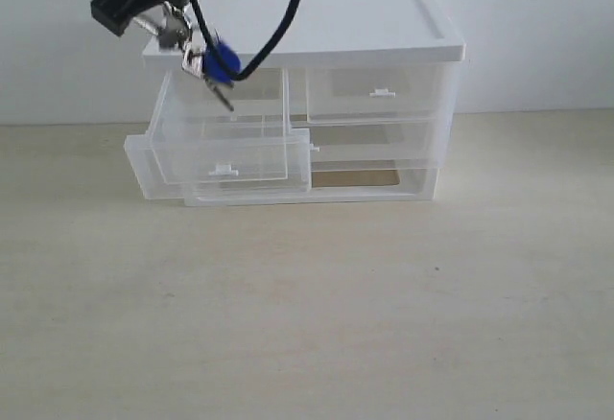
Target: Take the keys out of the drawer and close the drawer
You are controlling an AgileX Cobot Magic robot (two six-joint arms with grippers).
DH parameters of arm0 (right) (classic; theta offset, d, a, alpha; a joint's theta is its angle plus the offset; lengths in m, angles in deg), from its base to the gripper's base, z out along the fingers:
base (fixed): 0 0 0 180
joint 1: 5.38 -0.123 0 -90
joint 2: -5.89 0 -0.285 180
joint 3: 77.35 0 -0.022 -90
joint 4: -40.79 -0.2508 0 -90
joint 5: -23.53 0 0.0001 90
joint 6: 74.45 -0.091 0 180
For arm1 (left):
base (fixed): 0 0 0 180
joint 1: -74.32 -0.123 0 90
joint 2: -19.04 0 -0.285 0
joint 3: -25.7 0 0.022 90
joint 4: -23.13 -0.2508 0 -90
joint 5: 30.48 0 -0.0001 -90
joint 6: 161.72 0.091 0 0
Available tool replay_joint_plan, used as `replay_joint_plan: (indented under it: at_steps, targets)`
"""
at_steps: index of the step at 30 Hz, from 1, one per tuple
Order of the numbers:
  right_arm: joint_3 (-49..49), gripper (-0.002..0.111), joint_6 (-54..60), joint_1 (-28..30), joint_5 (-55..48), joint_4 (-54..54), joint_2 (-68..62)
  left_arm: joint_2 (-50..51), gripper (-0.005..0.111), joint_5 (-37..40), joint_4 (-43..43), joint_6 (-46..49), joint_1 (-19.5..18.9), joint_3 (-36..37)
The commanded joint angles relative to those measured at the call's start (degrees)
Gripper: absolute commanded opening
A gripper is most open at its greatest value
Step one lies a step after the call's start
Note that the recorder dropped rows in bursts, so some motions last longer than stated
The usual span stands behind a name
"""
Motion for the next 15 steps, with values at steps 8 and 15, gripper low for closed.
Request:
replay_joint_plan:
  at_steps: [8,15]
  targets:
    - [-0.05,0.0,-1.63,-3.1,-9.2,2.11,5.11,-0.16,0.004,0.08,0.36,-0.09,0.1,0.22]
    - [-0.05,0.005,-2.55,3.18,-9.2,-12.02,0.43,-0.16,0.004,0.08,0.36,-0.09,0.1,0.22]
